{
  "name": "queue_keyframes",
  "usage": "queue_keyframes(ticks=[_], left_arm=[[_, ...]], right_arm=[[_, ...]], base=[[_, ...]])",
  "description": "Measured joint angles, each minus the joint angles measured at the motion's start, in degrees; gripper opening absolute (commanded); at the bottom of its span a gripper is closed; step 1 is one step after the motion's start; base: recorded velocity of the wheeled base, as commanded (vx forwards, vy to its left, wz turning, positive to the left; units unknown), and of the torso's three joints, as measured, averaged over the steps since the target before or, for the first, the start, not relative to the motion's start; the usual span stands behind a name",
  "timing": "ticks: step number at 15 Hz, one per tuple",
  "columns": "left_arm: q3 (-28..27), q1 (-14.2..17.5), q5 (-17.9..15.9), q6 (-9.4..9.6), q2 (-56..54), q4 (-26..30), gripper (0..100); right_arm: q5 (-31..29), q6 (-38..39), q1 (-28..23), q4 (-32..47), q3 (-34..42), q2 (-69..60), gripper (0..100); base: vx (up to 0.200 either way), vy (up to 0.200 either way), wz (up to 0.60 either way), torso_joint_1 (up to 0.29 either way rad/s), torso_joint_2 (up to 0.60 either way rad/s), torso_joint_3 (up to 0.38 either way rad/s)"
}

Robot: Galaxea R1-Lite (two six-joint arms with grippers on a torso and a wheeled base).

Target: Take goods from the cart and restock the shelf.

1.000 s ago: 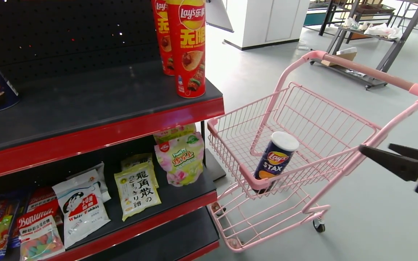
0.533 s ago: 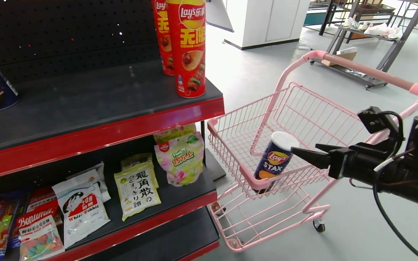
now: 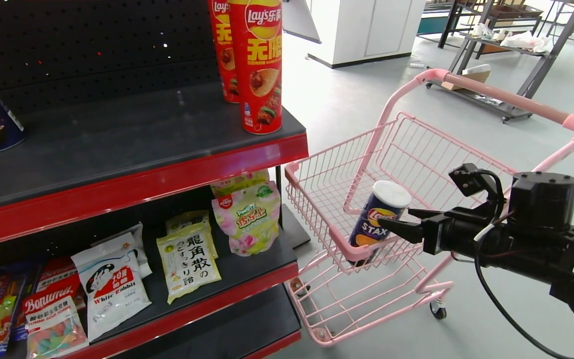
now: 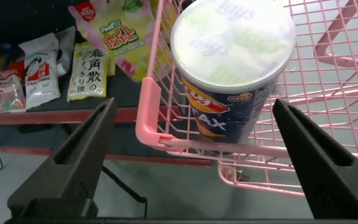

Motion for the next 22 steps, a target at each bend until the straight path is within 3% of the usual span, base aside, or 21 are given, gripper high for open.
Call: queue_keyframes(ticks=[8,18,19,22], left_arm=[[-0.02,-0.02,0.0,0.07,0.0,0.0,100],[0.0,0.05,0.17,0.45,0.0,0.0,100],[0.0,0.05,0.16,0.45,0.0,0.0,100],[0.0,0.05,0.17,0.54,0.0,0.0,100]], right_arm=[[0.76,-0.44,-2.1,-12.95,-3.43,12.34,100],[1.72,-0.27,-3.3,-13.03,-11.5,19.35,100],[1.63,-0.24,-3.02,-13.01,-11.64,19.63,0],[1.33,-0.16,-2.91,-13.29,-11.86,20.26,0]], base=[[0.0,0.0,0.0,0.0,0.0,0.0],[0.0,0.0,0.0,0.0,0.0,0.0],[0.0,0.0,0.0,0.0,0.0,0.0],[0.0,0.0,0.0,0.0,0.0,0.0]])
